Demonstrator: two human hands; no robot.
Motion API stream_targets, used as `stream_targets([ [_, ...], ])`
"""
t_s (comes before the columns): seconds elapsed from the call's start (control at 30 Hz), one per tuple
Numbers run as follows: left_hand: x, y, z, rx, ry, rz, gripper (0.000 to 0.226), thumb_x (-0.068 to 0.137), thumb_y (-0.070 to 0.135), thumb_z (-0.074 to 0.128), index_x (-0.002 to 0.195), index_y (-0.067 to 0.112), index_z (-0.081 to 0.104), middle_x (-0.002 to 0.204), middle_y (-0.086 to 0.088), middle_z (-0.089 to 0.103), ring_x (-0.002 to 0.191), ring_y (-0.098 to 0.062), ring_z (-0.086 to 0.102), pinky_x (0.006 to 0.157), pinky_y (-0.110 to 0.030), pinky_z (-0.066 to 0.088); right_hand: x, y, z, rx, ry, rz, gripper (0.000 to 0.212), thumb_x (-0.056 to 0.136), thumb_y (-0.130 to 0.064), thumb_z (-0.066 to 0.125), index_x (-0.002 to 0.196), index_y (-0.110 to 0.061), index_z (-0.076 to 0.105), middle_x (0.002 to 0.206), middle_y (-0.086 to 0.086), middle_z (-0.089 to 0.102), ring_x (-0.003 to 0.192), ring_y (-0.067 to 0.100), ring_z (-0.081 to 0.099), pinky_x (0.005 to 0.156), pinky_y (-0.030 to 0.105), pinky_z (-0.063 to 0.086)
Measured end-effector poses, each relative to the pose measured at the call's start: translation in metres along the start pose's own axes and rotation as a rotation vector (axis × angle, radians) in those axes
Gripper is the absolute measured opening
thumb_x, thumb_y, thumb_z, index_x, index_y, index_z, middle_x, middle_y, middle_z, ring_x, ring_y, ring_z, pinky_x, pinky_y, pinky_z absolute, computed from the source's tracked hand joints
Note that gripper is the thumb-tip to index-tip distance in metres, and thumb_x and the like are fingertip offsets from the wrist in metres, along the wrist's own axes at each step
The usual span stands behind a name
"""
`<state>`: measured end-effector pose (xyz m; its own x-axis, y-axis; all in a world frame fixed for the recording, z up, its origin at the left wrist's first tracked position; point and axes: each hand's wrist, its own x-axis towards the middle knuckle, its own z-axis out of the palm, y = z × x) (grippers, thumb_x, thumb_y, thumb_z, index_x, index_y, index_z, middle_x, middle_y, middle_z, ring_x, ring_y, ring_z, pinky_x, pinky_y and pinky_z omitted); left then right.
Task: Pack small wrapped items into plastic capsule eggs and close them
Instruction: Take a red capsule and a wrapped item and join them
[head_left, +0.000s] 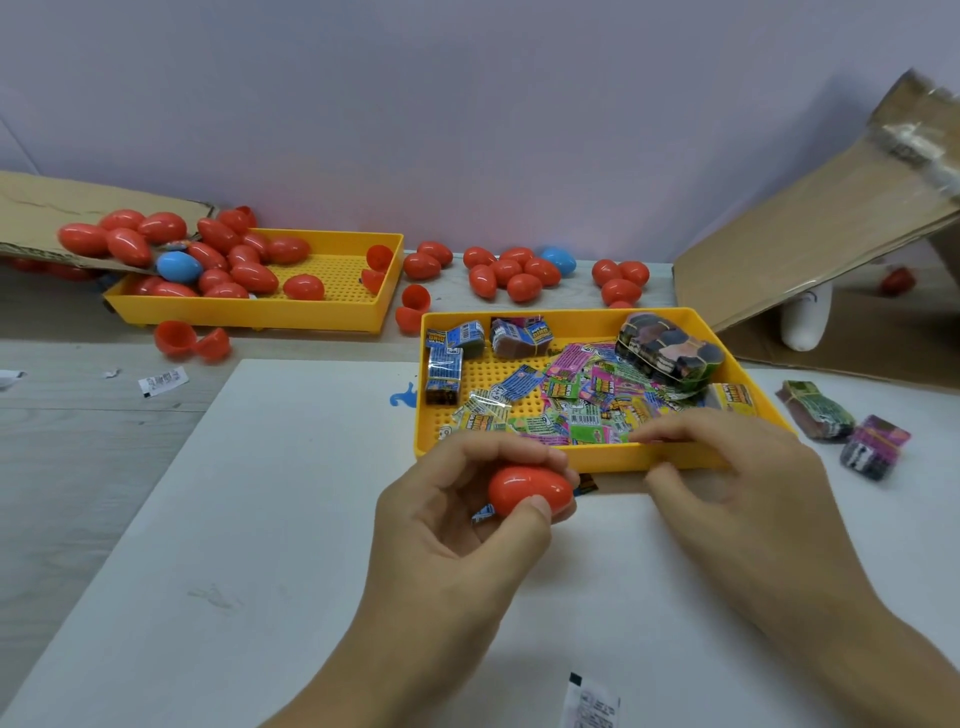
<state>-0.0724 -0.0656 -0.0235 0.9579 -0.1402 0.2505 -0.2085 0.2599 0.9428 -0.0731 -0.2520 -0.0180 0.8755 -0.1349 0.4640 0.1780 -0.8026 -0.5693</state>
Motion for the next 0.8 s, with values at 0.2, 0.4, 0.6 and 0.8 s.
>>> stream_targets([
  [0.2, 0.001, -0.001, 0.000, -0.019, -0.006, -0.016, 0.021, 0.067, 0.020, 0.067, 0.086, 0.015, 0.073, 0.094, -0.012, 0.072, 0.091, -0.029, 0.072, 0.075, -0.033, 0.060, 0.002, 0.004, 0.002, 0.299, 0.112, 0.045, 0.045, 0.077, 0.000, 0.060, 0.098, -0.039, 0.069, 0.089, -0.016, 0.070, 0.094, 0.006, 0.064, 0.084, 0.011, 0.046],
  [0.4, 0.001, -0.003, -0.003, 0.063, -0.011, 0.000, 0.020, 0.064, 0.024, 0.060, 0.079, 0.020, 0.073, 0.083, -0.007, 0.071, 0.080, -0.022, 0.070, 0.063, -0.022, 0.054, 0.002, 0.004, 0.006, 0.582, 0.199, -0.037, 0.052, 0.082, 0.013, 0.068, 0.111, -0.030, 0.064, 0.098, -0.002, 0.072, 0.092, 0.014, 0.071, 0.085, 0.020, 0.054],
  [0.6, 0.002, -0.006, -0.006, 0.064, -0.006, -0.044, 0.019, 0.063, 0.027, 0.057, 0.075, 0.023, 0.071, 0.076, -0.004, 0.069, 0.073, -0.019, 0.066, 0.058, -0.020, 0.048, -0.001, -0.008, 0.004, 0.789, 0.280, -0.004, 0.035, 0.079, -0.011, 0.074, 0.109, -0.028, 0.067, 0.100, 0.002, 0.072, 0.088, 0.015, 0.072, 0.078, 0.019, 0.056],
  [0.8, 0.001, -0.003, -0.004, 0.054, -0.029, -0.097, 0.022, 0.065, 0.037, 0.067, 0.082, 0.025, 0.073, 0.075, -0.007, 0.068, 0.069, -0.012, 0.064, 0.058, -0.020, 0.048, -0.004, -0.011, 0.005, 0.621, 0.195, 0.016, 0.037, 0.080, -0.020, 0.076, 0.114, -0.031, 0.066, 0.095, -0.011, 0.076, 0.097, 0.011, 0.071, 0.088, 0.020, 0.052],
])
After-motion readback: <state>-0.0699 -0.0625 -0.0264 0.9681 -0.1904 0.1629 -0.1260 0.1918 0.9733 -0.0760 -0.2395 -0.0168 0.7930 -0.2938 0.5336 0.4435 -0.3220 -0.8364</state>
